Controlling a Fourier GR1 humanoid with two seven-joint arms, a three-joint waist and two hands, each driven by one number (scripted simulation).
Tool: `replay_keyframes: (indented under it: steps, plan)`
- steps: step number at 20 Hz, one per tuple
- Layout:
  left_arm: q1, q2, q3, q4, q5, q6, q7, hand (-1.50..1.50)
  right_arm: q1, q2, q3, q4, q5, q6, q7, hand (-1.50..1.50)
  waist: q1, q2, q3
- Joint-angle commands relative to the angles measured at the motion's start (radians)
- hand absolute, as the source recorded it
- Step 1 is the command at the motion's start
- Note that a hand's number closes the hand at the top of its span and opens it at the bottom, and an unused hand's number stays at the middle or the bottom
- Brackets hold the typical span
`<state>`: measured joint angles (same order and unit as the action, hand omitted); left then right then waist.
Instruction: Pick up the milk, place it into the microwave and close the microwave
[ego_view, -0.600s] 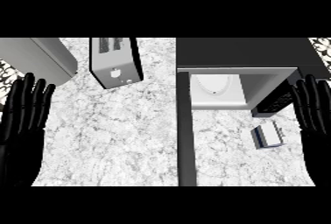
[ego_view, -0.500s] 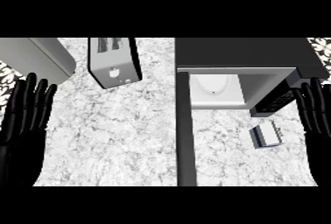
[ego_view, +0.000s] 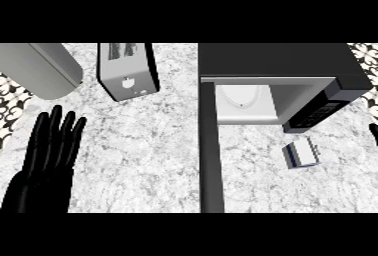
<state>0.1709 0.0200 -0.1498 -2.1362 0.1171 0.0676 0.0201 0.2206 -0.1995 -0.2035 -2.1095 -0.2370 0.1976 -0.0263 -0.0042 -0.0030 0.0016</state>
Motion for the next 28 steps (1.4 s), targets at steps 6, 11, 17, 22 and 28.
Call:
replay_keyframes:
  steps: [6, 11, 17, 22, 28]
  plan:
    - [0.259, -0.02, -0.164, 0.002, -0.009, -0.008, -0.203, -1.5, 0.083, 0.019, -0.066, 0.119, -0.024, 0.11, -0.093, -1.5, 0.007, 0.001, -0.002]
    - [0.352, 0.039, -0.079, -0.06, 0.088, -0.109, -0.206, -1.5, 0.09, 0.054, -0.053, 0.185, 0.053, 0.13, -0.16, -1.5, 0.009, 0.001, -0.001]
    - [0.473, 0.006, -0.168, -0.009, 0.03, -0.133, -0.368, -1.5, -0.007, 0.096, -0.038, 0.344, 0.108, 0.077, -0.177, -1.5, 0.017, 0.002, -0.001]
    - [0.405, 0.03, -0.098, 0.034, 0.07, -0.145, -0.366, -1.5, -0.037, 0.103, -0.059, 0.505, 0.155, 0.08, -0.313, -1.5, 0.008, 0.002, -0.001]
    - [0.507, 0.067, -0.084, -0.05, 0.095, -0.166, -0.387, -1.5, -0.172, 0.043, -0.156, 0.766, 0.192, 0.014, -0.421, -1.5, 0.016, 0.003, -0.001]
